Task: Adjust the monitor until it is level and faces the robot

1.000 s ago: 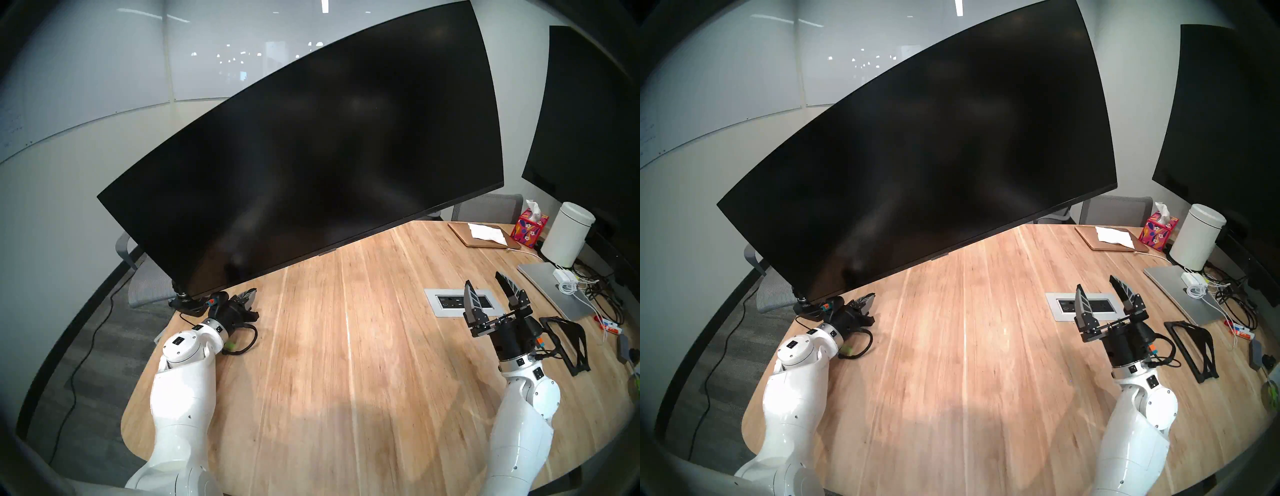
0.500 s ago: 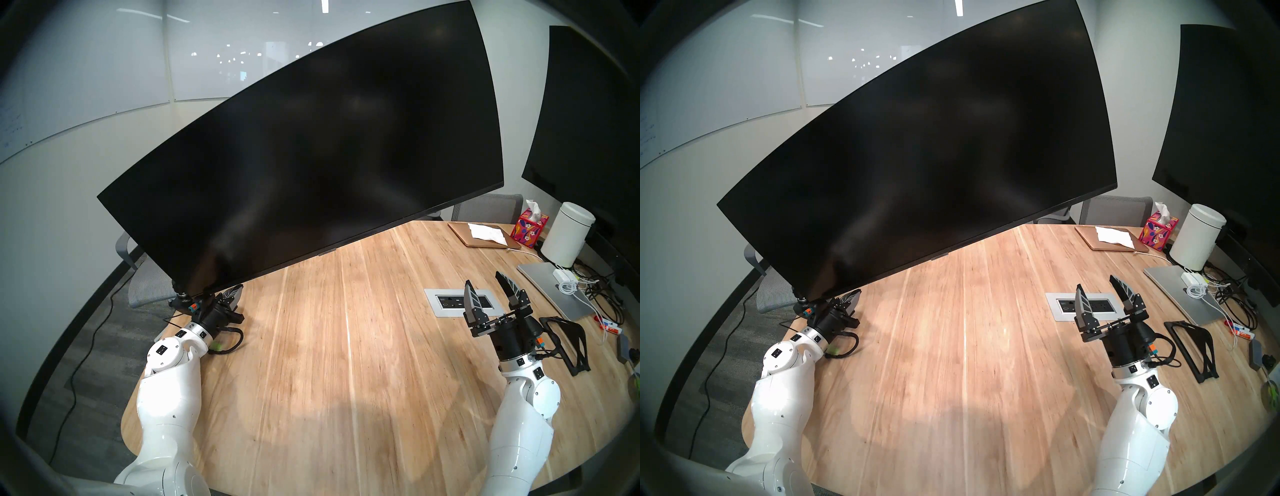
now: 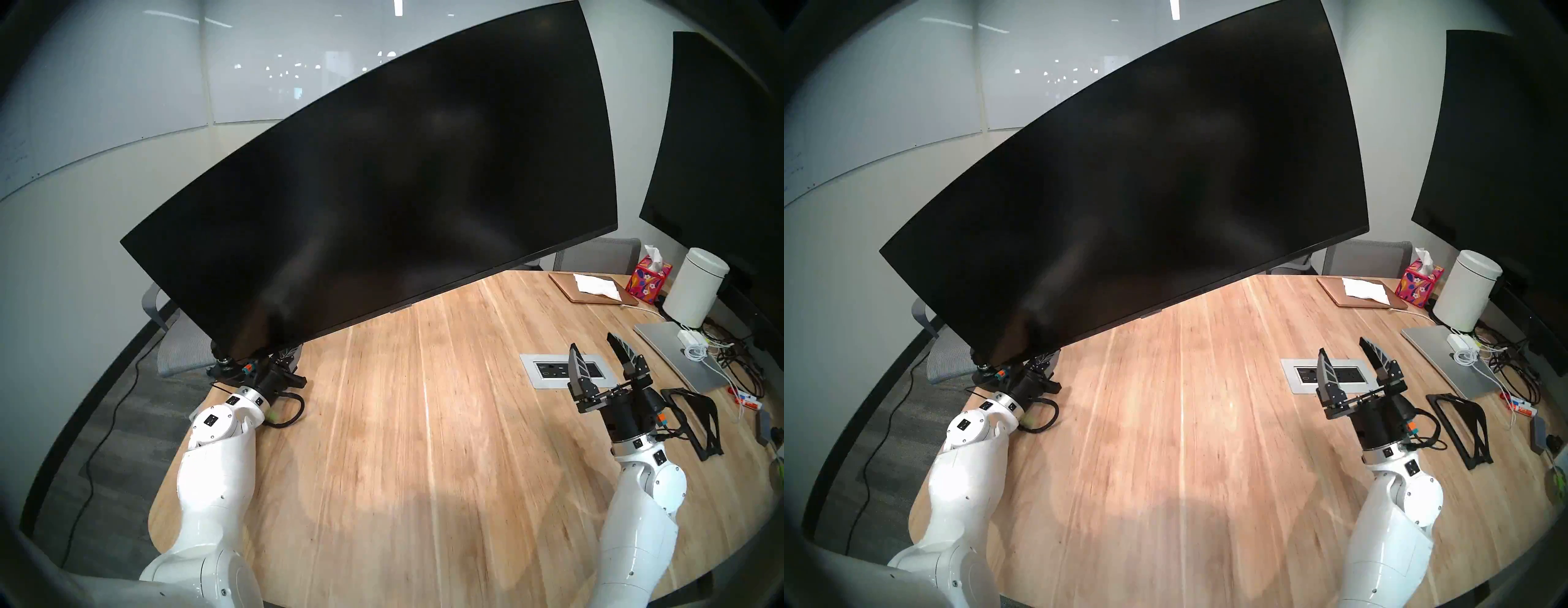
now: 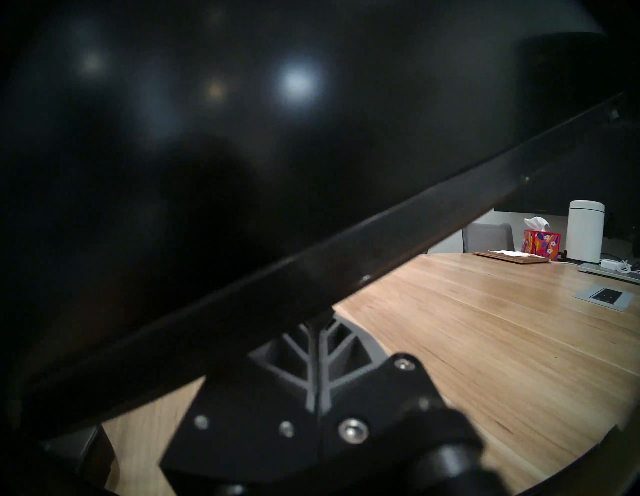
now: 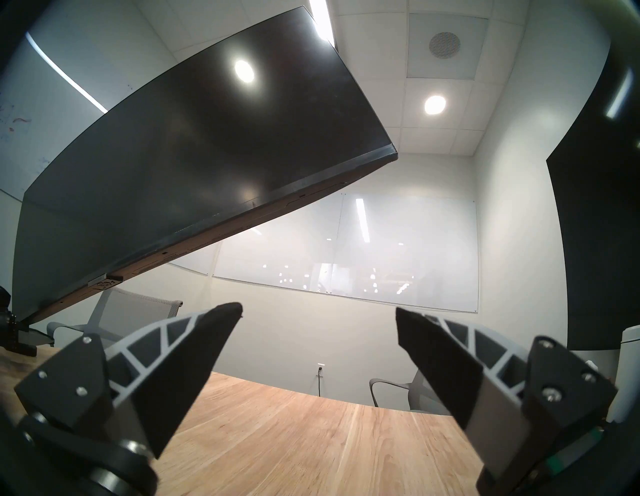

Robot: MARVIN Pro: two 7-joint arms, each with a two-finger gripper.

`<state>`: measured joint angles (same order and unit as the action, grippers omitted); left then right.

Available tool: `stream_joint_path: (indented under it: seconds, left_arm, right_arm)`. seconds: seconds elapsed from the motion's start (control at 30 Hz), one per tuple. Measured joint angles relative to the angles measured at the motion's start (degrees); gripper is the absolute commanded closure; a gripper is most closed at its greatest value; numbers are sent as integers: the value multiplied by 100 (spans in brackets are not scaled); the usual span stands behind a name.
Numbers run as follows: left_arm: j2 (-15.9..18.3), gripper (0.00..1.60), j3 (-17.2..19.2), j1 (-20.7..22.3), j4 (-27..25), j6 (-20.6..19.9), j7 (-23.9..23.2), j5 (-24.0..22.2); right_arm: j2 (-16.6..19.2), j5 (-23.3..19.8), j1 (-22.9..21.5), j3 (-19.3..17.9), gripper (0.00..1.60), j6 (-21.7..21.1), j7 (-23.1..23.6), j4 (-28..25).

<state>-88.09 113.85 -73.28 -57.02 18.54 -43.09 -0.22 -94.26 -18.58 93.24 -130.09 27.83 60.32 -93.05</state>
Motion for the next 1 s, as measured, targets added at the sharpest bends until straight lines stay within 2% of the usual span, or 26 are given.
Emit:
stream_joint_path:
  seconds: [0.33,0.7,1.0]
  left_arm:
    - [-132,160,169,-23,-24,89,156,-219]
    - [-166,160,227,-8,-21,131,211,-199]
    - [-226,160,243,-112,-180,330,300,-94]
  right_arm:
    - [0,0,0,0,0,0,0,-1]
    - [0,0,0,0,0,0,0,-1]
    - [0,0,0,0,0,0,0,-3]
